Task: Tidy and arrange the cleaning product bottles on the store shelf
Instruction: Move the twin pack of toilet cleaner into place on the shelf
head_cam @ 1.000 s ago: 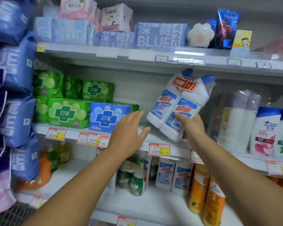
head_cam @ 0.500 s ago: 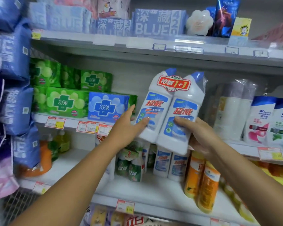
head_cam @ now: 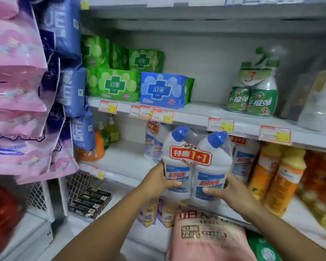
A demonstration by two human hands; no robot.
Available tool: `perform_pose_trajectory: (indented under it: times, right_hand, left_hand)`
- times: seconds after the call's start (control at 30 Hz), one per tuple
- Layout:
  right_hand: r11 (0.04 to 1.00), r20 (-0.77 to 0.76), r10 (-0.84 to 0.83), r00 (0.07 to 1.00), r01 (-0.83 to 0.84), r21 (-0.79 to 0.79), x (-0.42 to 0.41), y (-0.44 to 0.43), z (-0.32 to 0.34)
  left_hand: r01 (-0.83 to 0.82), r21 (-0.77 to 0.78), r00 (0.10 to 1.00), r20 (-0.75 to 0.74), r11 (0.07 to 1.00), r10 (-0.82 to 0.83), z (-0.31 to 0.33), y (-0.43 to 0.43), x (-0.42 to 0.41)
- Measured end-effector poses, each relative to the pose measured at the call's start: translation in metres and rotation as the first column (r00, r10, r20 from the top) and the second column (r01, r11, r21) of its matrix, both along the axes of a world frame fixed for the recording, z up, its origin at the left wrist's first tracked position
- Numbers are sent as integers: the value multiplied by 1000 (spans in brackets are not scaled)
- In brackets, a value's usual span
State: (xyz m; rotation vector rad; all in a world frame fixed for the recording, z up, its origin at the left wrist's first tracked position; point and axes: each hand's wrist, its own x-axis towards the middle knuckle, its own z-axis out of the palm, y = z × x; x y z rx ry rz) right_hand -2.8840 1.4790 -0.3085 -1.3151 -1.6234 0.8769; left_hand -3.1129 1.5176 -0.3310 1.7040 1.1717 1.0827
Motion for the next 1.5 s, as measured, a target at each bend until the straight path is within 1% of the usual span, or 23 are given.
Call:
perform_pose_trajectory:
  times: [0.13,0.27,0.4,0.57,0.7,0.8,0.9,0.97,1.03,1.1,1.17,1.23,1.27,1.33,1.4,1.5]
  right_hand:
    - [998,-22,-67,997,67,0,1,32,-20]
    - [998,14,-52,999,52,-19,-4,73,-32]
    - [1000,-13,-25,1000,25,0,-32,108,-36]
    - [999,-8,30,1000,-30,-23,-71,146,-56]
    - [998,-9,44,999,-45,-52,-93,170,-59]
    - [998,0,50,999,-50,-41,-108,181,-60]
    - [1000,65,-15,998,15,2,-128,192,-68]
    - [993,90,-111,990,107,52,-146,199,-77]
    - [980,12,-197,980,196,45,-164,200,-77]
    - [974,-27,-225,974,226,22,-175,201,-75]
    - [985,-56,-173,983,172,-17,-176,197,-76]
    - [996,-67,-87,994,84,-42,-167,182,-75]
    - [996,-44,-75,996,73,-40,-159,170,-73]
    - [996,-31,-85,996,86,33,-138,140,-61]
    - [975,-68,-89,994,100,200,-114,108,-38]
    - [891,-154,-112,982,168,422,-77,62,9]
  left_hand:
    - [-43,-34,999,0,998,43,-21,31,12]
    - [-85,-76,996,25,993,87,-29,65,5]
    - [-114,-23,993,-4,993,114,-27,97,-25]
    - [-172,-41,983,-66,984,169,-37,119,-64]
    - [-235,-52,968,-101,971,229,-41,136,-82]
    - [-286,-63,954,-110,956,278,-43,146,-95]
    - [-346,-64,937,-61,936,343,-50,155,-105]
    - [-424,-48,906,-21,905,423,-54,158,-106]
    - [-492,-9,870,-29,870,492,-58,157,-105]
    - [-515,20,856,-31,857,516,-63,152,-104]
    - [-510,38,859,-32,859,511,-65,145,-101]
    - [-488,56,868,-72,871,491,-65,134,-94]
    - [-478,59,870,-104,876,482,-62,126,-89]
    - [-456,104,871,-154,884,467,-55,112,-75]
    - [-410,231,877,-166,883,451,-43,97,-58]
    - [-354,374,893,-136,857,429,-9,79,-30]
